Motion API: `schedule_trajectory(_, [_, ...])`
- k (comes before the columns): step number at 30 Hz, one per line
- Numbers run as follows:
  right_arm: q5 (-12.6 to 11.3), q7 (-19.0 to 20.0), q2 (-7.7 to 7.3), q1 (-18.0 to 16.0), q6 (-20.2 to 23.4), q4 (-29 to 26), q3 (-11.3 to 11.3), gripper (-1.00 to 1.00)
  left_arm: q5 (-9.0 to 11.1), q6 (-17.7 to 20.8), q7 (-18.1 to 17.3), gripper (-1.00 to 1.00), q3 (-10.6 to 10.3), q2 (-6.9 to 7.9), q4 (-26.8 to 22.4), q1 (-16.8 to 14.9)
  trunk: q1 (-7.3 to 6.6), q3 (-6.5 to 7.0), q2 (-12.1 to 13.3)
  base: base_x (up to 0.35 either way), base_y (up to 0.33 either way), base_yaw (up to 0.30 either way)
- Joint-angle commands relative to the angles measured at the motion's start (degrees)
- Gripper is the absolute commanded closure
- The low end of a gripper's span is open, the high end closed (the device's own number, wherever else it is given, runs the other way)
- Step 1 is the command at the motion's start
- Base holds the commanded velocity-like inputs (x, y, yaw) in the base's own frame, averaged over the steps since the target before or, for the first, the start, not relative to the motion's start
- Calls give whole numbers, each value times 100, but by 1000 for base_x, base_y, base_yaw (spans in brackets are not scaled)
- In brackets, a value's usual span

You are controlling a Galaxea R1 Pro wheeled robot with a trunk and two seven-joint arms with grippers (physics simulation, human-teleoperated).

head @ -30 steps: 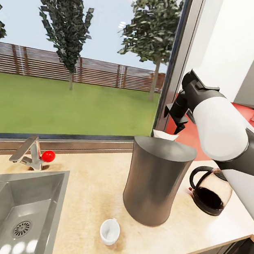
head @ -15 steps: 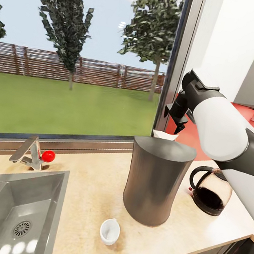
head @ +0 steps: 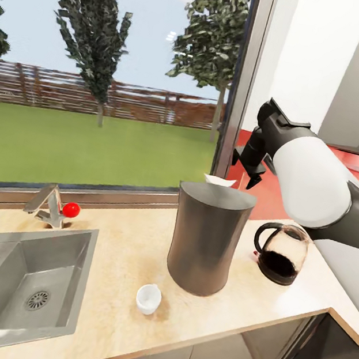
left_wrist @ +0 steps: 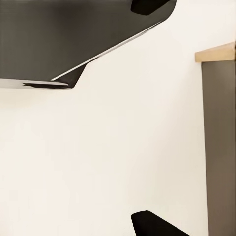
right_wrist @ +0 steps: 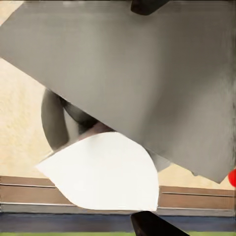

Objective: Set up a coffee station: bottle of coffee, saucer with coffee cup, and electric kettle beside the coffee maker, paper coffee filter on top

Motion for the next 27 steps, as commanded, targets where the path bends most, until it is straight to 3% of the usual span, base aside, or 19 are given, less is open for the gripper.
schedule_trajectory(1, [-42, -31, -1, 3, 60, -14, 23, -100, -16, 1, 16, -100, 7, -1, 0, 1, -2, 0, -3, -319, -87, 0])
schedule_trajectory(27, [-41, -31, -1, 3, 55, -20, 16, -100, -14, 1, 17, -100, 16, -2, 0, 1, -2, 0, -3, -335, -10, 0])
